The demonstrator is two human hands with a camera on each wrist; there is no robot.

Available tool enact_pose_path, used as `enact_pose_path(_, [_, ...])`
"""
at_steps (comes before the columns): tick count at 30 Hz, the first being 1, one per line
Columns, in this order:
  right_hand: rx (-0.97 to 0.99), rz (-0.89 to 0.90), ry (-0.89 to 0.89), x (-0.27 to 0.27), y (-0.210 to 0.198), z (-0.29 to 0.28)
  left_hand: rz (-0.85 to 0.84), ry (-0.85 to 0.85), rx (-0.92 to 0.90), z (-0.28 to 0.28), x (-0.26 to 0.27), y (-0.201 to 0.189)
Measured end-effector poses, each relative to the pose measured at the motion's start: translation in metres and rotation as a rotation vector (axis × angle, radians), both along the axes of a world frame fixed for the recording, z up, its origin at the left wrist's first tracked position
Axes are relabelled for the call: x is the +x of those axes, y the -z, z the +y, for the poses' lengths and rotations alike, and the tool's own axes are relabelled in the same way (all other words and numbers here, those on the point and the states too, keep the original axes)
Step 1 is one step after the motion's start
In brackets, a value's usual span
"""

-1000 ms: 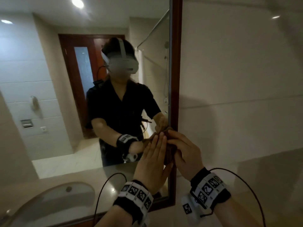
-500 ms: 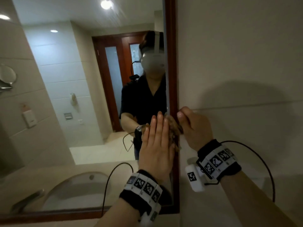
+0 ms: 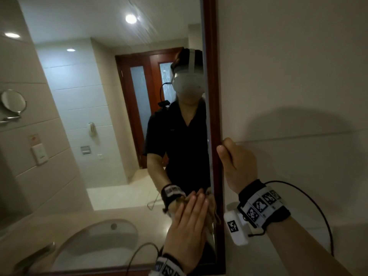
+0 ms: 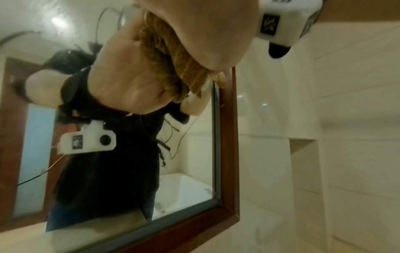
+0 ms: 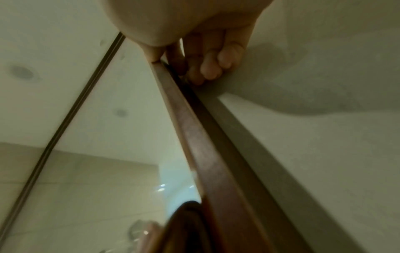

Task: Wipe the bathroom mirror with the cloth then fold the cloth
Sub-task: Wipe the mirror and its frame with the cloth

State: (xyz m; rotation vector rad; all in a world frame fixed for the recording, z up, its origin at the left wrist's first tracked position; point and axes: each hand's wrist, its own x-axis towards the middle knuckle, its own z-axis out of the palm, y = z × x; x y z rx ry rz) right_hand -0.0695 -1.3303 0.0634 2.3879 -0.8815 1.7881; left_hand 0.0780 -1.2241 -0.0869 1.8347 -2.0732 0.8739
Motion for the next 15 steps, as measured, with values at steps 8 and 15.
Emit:
enact_pose_path(8, [0.044, 0.087, 0.037, -0.002, -0.008, 0.007, 0.272, 0.007, -0.345, -0.028, -0.029, -0.172])
enact_pose_path(15, [-0.029, -0.141, 0.139, 0.004, -0.122, 0.025, 0.2, 0.058, -0.473, -0.044, -0.019, -0.272])
